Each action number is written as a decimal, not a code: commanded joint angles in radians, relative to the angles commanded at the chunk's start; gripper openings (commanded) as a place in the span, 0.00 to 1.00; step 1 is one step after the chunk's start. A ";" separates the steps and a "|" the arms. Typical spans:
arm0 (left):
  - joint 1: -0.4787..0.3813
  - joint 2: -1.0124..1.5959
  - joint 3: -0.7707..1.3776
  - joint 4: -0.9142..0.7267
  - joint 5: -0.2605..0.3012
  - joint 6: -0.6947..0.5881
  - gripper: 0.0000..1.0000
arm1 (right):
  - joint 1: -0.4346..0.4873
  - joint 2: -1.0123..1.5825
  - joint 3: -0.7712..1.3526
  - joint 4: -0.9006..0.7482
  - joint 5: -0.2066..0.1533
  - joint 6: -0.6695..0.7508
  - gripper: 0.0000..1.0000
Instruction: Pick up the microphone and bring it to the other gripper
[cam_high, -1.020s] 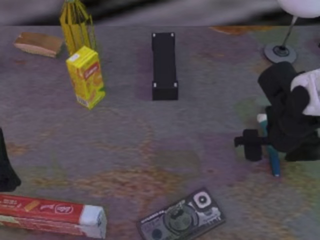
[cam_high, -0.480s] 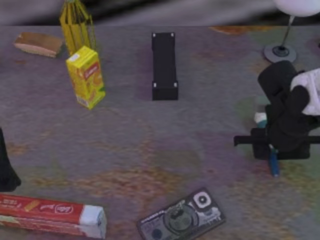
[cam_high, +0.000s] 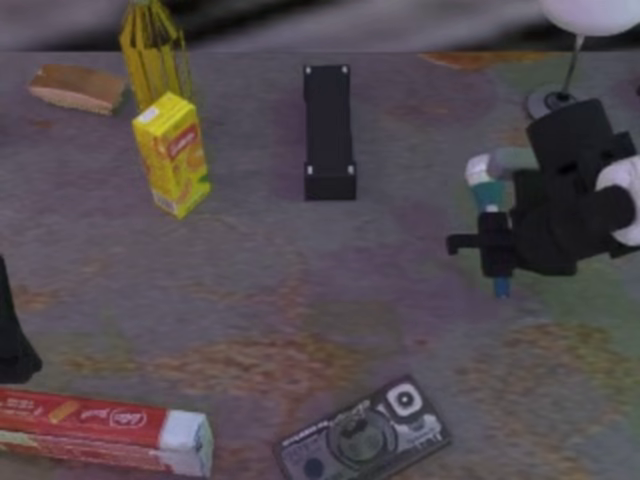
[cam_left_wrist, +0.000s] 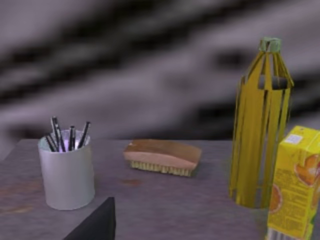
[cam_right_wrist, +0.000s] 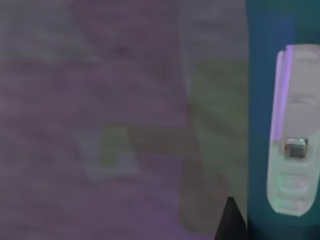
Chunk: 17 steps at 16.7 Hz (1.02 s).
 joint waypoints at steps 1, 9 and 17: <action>0.000 0.000 0.000 0.000 0.000 0.000 1.00 | -0.001 -0.017 -0.021 0.076 -0.027 -0.017 0.00; 0.000 0.000 0.000 0.000 0.000 0.000 1.00 | -0.011 -0.187 -0.216 0.776 -0.262 -0.169 0.00; 0.000 0.000 0.000 0.000 0.000 0.000 1.00 | -0.020 -0.317 -0.309 1.083 -0.377 -0.254 0.00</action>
